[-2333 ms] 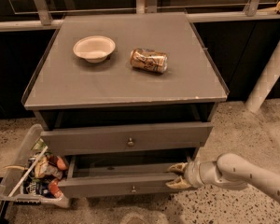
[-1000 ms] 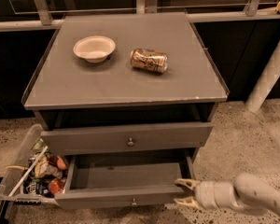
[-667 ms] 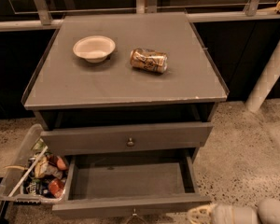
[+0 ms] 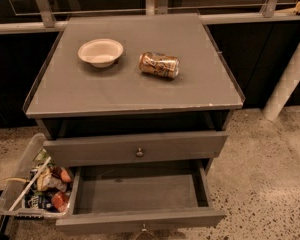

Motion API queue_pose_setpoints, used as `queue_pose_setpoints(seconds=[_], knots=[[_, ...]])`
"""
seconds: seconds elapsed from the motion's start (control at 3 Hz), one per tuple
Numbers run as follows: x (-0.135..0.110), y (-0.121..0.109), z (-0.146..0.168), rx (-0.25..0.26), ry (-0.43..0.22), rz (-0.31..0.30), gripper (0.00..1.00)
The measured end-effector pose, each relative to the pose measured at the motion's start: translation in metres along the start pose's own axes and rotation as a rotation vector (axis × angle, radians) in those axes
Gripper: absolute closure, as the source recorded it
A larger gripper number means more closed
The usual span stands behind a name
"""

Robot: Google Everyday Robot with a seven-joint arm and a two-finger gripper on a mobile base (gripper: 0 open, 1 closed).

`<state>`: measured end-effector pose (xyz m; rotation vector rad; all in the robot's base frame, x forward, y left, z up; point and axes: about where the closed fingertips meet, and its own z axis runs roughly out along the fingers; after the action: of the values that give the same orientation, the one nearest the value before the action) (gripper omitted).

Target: Open middle drawer

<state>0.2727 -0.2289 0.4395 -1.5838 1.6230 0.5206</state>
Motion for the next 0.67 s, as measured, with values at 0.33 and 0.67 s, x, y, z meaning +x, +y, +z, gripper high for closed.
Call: queue_pose_setpoints(seconds=[0.33, 0.67], knots=[[-0.0290, -0.0674, 0.0076, 0.033, 0.008, -0.079, 0.58], [-0.0302, -0.0673, 0.0102, 0.027, 0.004, -0.083, 0.35]])
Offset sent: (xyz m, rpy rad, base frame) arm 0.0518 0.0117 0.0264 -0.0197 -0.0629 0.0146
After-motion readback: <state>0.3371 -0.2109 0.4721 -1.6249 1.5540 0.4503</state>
